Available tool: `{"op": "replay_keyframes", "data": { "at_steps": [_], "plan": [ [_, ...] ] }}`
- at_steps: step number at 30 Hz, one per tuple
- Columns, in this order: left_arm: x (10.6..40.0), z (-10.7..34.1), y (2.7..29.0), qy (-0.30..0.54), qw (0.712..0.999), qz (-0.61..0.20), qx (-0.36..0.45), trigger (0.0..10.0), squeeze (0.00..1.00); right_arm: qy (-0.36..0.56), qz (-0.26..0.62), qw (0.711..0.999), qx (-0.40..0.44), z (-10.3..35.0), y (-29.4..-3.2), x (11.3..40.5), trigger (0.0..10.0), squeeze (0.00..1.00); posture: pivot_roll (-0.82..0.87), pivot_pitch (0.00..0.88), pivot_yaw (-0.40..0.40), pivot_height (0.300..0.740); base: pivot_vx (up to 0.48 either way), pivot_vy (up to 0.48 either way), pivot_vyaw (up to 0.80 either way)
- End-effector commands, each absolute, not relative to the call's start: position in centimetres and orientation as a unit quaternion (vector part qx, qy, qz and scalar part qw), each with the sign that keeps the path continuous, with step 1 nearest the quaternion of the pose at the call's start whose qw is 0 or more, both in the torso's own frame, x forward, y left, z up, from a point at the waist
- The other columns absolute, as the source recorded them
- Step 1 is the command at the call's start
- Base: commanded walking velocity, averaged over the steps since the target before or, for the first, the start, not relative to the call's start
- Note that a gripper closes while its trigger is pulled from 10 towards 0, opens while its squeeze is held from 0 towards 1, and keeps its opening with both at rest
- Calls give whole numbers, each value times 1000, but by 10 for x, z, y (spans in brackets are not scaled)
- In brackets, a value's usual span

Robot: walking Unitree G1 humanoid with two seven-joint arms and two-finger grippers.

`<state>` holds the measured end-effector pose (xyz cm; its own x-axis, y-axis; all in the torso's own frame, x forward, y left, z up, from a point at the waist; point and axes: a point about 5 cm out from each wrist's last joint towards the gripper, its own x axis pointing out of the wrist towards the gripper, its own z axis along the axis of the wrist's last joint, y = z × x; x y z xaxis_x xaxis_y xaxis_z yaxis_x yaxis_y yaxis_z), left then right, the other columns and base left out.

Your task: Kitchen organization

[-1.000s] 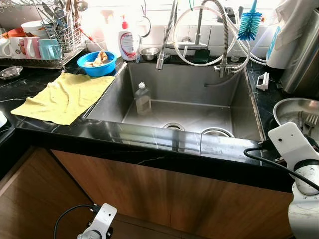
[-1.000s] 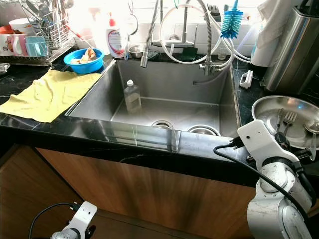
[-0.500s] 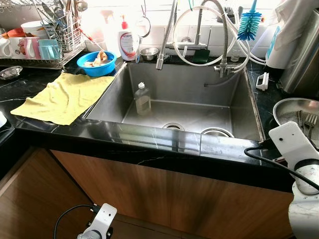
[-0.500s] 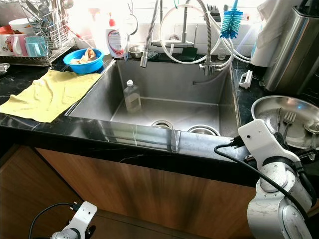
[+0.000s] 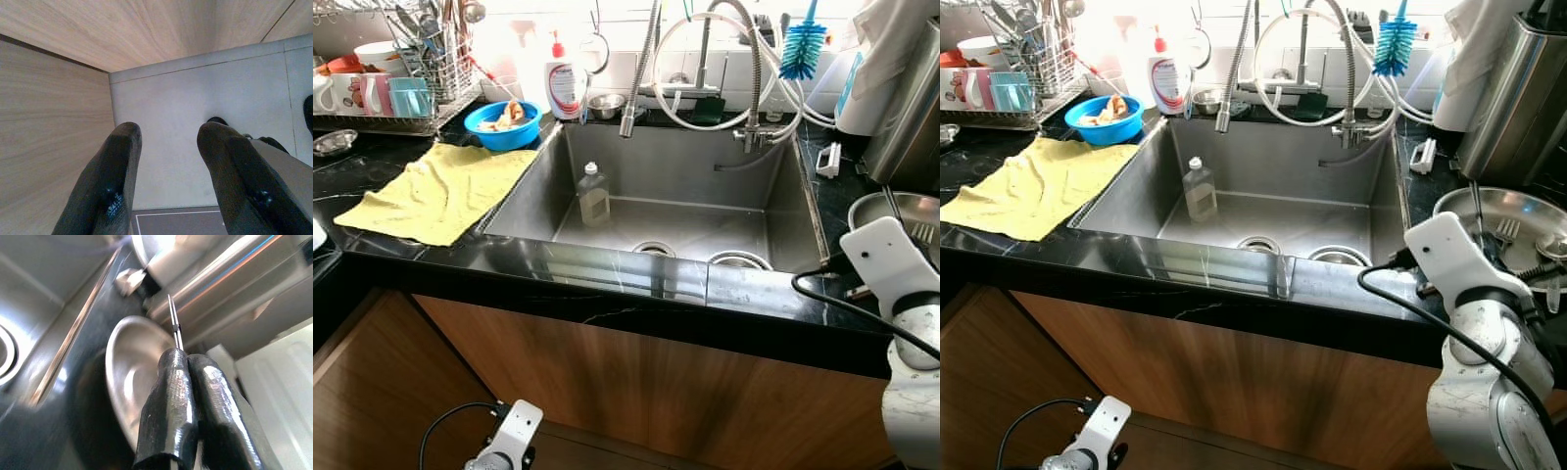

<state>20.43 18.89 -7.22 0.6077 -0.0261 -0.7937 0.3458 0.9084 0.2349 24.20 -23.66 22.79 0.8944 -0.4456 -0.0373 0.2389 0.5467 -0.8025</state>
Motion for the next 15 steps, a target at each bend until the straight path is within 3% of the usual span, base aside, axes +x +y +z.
{"op": "replay_keyframes", "data": {
  "at_steps": [1, 2, 7, 11, 15],
  "plan": [
    [205, -72, 191, 433, 875, -106, 190, 10000, 0, 85, -201, 872, -439, 238, -232, 243, 1098, 0, -143, 0, 55, 740, 0, 0, 0],
    [205, -72, 191, 432, 875, -106, 190, 10000, 0, 65, -197, 874, -440, 242, -229, 245, 10000, 0, -144, 0, 54, 740, 0, 0, 0],
    [205, -72, 190, 432, 875, -108, 190, 10000, 0, 25, -139, 911, -388, 238, -209, 256, 10000, 0, -154, 0, 56, 740, 0, 0, 0],
    [205, -72, 187, 432, 875, -109, 188, 10000, 0, 27, -46, 957, -285, 221, -179, 265, 10000, 0, -148, 0, 54, 740, 0, 0, 0],
    [205, -72, 187, 432, 875, -109, 187, 10000, 0, 20, -20, 970, -243, 220, -173, 268, 10000, 0, -147, 0, 54, 740, 0, 0, 0]
  ]
}}
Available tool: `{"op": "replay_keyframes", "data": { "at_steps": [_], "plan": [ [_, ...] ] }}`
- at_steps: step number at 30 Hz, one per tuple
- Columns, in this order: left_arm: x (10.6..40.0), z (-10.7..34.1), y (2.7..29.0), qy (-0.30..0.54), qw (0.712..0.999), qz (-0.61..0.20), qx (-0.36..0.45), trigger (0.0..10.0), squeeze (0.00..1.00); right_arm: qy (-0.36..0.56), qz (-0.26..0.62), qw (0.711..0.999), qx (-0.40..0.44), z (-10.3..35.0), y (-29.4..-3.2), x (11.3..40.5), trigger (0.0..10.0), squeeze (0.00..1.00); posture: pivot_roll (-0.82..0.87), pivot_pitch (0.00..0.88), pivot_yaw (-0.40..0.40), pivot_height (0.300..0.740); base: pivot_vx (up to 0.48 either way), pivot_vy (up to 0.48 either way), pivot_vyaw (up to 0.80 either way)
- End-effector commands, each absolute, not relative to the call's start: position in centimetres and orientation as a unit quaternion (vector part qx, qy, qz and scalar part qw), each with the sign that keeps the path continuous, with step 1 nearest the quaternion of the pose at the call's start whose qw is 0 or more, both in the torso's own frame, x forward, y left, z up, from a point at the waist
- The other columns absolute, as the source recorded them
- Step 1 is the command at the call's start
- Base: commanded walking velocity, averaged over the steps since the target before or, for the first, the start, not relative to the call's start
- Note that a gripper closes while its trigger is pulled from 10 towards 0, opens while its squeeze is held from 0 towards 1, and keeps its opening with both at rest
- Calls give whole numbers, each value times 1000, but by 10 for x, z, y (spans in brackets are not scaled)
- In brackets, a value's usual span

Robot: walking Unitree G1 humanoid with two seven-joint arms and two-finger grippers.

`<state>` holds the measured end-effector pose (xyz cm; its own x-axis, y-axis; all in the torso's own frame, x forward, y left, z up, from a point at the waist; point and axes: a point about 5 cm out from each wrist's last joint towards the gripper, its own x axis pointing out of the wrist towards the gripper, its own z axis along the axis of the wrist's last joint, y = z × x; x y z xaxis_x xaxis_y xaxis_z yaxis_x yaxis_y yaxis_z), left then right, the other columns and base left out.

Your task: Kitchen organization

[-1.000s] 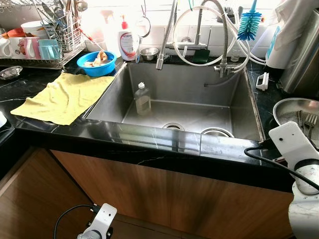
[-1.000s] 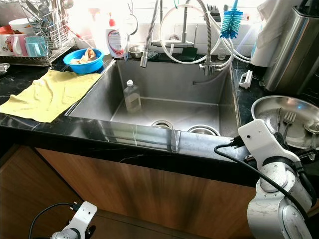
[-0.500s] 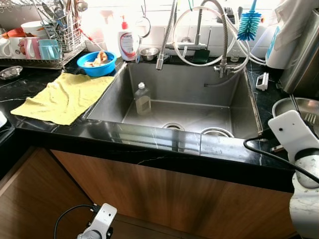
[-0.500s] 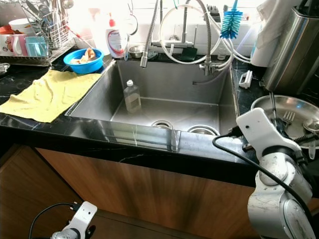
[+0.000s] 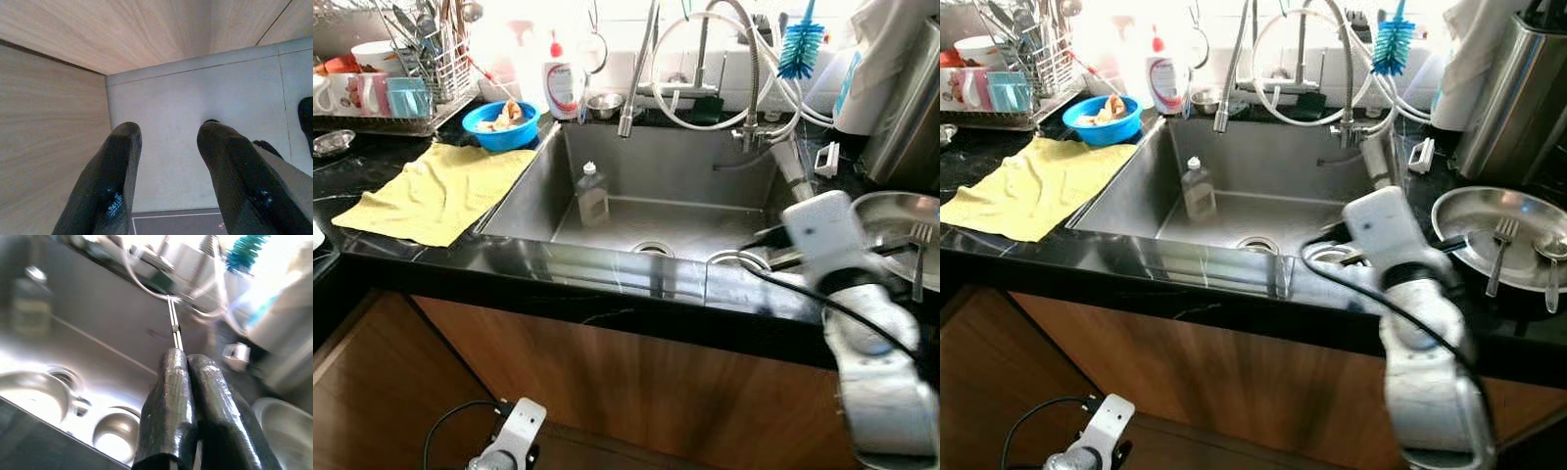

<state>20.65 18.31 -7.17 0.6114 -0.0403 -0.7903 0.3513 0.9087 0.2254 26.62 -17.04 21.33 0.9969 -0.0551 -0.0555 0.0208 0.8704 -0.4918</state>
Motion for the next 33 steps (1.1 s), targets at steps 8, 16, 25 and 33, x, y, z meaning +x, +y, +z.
{"op": "replay_keyframes", "data": {
  "at_steps": [8, 16, 25, 33],
  "plan": [
    [204, -73, 188, 435, 874, -108, 187, 10000, 0, 12, -16, 986, -167, 213, -182, 290, 10000, 0, -147, 0, 54, 740, 0, 0, 0],
    [202, -74, 190, 438, 873, -104, 187, 10000, 0, 8, 1, 992, -128, 224, -196, 320, 10000, 0, -146, 0, 55, 740, 0, 0, 0],
    [203, -73, 190, 437, 874, -102, 186, 10000, 0, 43, 49, 996, -66, 213, -197, 343, 10000, 0, -140, 0, 53, 740, 0, 0, 0],
    [209, -70, 189, 429, 879, -101, 184, 10000, 0, 90, 61, 994, -29, 197, -209, 352, 10000, 0, -132, 0, 50, 740, 0, 0, 0]
  ]
}}
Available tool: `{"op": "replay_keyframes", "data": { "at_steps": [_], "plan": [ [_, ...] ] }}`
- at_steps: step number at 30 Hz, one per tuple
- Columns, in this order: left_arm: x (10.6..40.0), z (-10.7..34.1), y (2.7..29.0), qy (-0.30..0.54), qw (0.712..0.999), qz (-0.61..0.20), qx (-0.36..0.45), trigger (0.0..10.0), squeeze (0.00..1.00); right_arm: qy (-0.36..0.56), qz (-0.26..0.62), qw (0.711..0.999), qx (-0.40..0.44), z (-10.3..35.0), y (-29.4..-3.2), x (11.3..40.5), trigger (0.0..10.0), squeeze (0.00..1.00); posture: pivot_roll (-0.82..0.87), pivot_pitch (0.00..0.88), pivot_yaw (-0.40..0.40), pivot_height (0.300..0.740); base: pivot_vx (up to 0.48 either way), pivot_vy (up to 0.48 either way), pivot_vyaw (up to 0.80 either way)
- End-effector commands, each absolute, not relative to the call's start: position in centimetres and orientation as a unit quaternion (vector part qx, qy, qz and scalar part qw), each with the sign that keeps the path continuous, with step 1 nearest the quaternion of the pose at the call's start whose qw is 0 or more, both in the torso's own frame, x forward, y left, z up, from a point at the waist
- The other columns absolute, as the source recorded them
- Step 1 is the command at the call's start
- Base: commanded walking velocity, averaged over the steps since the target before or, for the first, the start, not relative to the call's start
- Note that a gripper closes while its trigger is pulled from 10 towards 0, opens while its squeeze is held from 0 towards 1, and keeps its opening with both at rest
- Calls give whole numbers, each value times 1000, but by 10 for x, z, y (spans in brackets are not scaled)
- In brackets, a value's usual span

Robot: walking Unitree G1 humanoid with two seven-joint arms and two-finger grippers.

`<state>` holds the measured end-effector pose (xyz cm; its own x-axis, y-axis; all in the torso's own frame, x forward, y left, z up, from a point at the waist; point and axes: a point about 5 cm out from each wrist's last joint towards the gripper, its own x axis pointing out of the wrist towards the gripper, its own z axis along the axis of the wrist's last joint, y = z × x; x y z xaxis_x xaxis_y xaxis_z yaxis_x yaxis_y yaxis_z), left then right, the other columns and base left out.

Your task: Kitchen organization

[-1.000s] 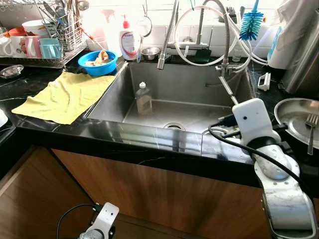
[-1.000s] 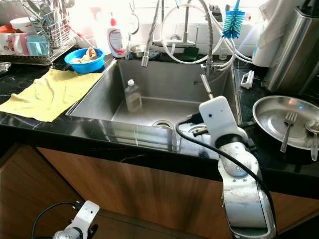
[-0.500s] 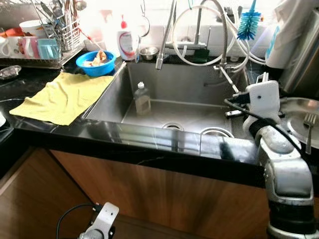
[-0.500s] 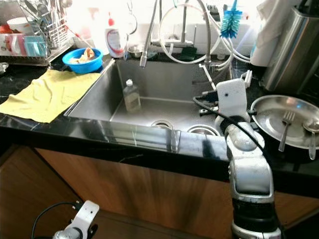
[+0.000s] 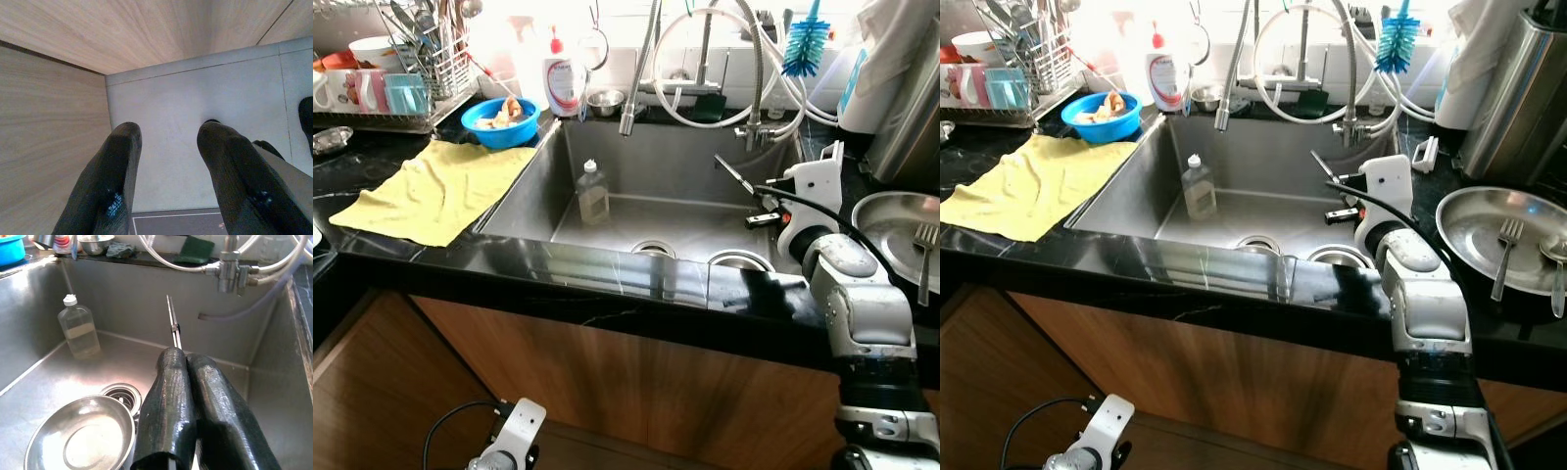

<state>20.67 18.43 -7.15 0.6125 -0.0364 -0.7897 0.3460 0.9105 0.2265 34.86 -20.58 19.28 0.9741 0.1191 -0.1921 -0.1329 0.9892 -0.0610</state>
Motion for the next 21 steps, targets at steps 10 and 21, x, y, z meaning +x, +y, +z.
{"op": "replay_keyframes", "data": {
  "at_steps": [10, 21],
  "plan": [
    [213, -67, 188, 422, 882, -103, 184, 10000, 0, 143, 43, 989, -3, 174, -224, 354, 10000, 0, -129, 0, 54, 740, 0, 0, 0],
    [215, -66, 188, 418, 883, -107, 187, 10000, 0, 132, 45, 990, 3, 176, -225, 357, 10000, 710, -126, 0, 54, 740, 0, 0, 0]
  ]
}}
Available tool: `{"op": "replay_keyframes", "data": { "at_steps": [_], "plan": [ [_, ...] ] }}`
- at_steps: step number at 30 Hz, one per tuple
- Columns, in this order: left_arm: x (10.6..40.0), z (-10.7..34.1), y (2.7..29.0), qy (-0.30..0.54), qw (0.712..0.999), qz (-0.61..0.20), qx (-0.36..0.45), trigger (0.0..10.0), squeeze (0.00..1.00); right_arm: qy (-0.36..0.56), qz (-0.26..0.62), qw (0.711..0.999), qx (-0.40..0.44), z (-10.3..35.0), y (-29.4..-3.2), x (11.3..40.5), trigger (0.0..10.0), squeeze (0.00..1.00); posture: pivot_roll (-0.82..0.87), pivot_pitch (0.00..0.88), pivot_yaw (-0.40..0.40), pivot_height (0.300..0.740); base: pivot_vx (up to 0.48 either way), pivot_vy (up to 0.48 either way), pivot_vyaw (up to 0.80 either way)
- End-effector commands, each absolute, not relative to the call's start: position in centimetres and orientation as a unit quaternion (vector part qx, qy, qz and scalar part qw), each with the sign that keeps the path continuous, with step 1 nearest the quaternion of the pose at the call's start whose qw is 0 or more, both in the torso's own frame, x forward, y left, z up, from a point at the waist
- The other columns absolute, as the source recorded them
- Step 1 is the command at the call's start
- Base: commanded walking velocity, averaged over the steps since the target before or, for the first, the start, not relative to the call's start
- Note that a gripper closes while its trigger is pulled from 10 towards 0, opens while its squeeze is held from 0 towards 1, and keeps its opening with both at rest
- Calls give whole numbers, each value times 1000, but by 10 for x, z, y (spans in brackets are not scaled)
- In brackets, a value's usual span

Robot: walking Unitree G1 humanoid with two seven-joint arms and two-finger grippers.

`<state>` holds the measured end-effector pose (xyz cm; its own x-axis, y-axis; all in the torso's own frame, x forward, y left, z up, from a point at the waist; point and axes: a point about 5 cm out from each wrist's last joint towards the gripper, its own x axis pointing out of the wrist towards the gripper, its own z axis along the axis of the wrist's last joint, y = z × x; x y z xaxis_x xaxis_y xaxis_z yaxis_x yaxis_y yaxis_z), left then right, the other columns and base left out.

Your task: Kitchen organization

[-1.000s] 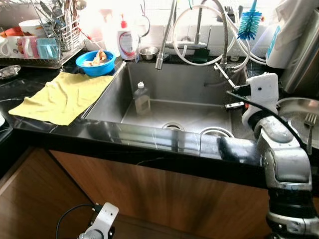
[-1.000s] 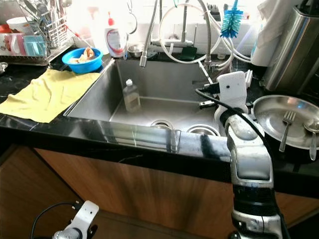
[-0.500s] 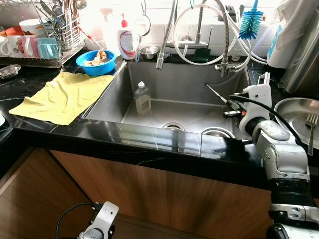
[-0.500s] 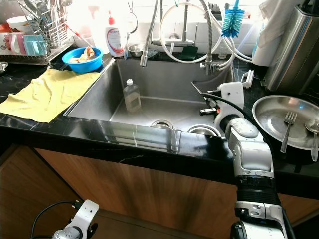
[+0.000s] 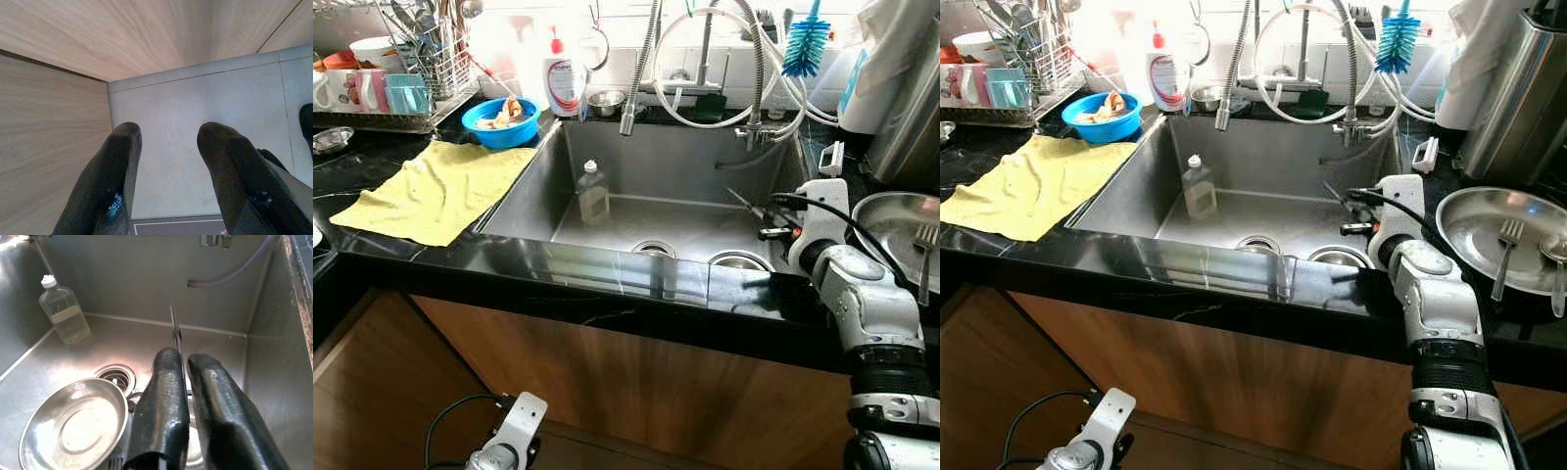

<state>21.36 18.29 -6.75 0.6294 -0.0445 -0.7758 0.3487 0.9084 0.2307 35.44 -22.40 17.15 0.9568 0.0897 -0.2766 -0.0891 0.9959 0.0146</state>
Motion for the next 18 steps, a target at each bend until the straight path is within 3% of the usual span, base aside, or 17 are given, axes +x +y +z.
{"op": "replay_keyframes", "data": {
  "at_steps": [1, 10, 11, 18],
  "plan": [
    [215, -66, 188, 418, 883, -107, 187, 10000, 0, 132, 45, 990, 3, 176, -225, 357, 10000, 710, -126, 0, 54, 740, 0, 0, 0],
    [216, -66, 188, 417, 882, -109, 189, 10000, 0, 132, 44, 990, -12, 173, -221, 356, 10000, 663, -123, 0, 56, 740, 0, 0, 0],
    [215, -66, 189, 417, 882, -110, 189, 10000, 0, 120, 28, 992, -39, 174, -222, 356, 10000, 0, -121, 0, 56, 740, 0, 0, 0],
    [216, -66, 189, 417, 882, -108, 189, 10000, 0, 38, -61, 984, -160, 208, -223, 346, 10000, 0, -121, 0, 57, 740, 0, 0, 0]
  ]
}}
